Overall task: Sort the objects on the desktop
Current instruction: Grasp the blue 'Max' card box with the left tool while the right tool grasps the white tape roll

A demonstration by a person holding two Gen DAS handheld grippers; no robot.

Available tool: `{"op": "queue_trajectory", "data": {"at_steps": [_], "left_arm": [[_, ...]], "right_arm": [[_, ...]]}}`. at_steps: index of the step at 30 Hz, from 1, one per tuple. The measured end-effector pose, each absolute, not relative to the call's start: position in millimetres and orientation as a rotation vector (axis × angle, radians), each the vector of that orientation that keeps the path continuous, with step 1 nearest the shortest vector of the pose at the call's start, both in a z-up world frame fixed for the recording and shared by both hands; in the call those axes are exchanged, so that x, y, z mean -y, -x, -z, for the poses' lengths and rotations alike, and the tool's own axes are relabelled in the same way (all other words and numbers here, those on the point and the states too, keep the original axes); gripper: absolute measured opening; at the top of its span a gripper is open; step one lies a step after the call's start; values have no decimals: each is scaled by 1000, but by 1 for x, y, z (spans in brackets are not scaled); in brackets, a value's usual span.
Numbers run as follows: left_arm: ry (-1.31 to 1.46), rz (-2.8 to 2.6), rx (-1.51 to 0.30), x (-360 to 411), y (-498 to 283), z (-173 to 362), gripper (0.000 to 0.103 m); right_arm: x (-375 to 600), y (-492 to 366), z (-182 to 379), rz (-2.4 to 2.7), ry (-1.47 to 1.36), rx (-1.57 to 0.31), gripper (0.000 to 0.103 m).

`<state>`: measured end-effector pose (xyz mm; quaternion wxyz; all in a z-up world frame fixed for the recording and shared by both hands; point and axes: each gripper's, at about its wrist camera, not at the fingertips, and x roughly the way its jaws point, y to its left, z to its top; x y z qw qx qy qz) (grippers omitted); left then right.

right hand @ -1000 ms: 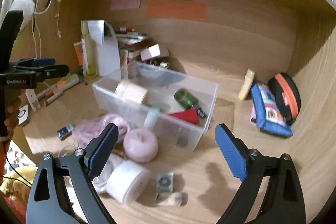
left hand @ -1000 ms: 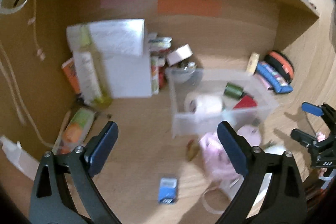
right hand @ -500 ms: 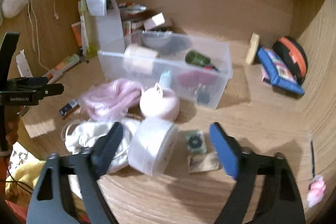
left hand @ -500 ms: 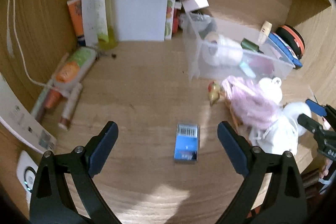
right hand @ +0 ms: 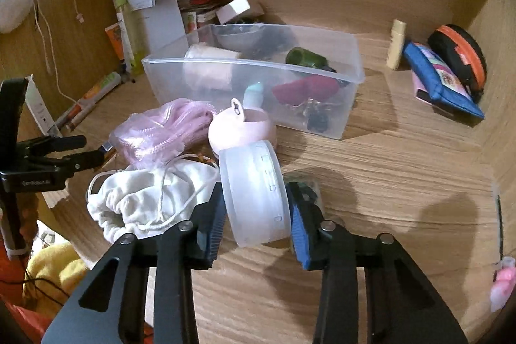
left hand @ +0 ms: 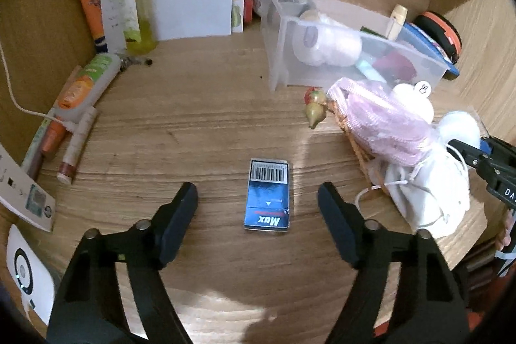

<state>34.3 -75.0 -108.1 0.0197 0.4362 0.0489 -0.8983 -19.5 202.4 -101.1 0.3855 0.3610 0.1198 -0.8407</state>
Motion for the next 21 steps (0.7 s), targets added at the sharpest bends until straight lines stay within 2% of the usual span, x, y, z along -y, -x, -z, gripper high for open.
{"op": "queue_trajectory", "data": {"at_steps": [3,5,6,7,11,14,21], "left_arm": [[-1326,2769,-117,74,-31,108,61],[-1311,2766,-91,71,-30,109,46],[-1296,2764,-63,69,-30,109,32],[-1282,2767,-33,67,-31,109,27],[-1263,2775,35,61,-33,109,26],[-1278,2800,-44,66,-33,105,26],[-1140,2884,-63,61,-29,67,26]], "right_arm": [[-196,23,107,2136,-927,-304,30],[-196,25,108,2131,-929,-280,29],[-197,26,108,2126,-933,-264,28],[-198,27,108,2123,-936,-245,28],[-206,33,102,2105,-947,-177,27],[-209,34,94,2105,-932,-166,27],[-215,39,72,2134,-866,-139,27]]}}
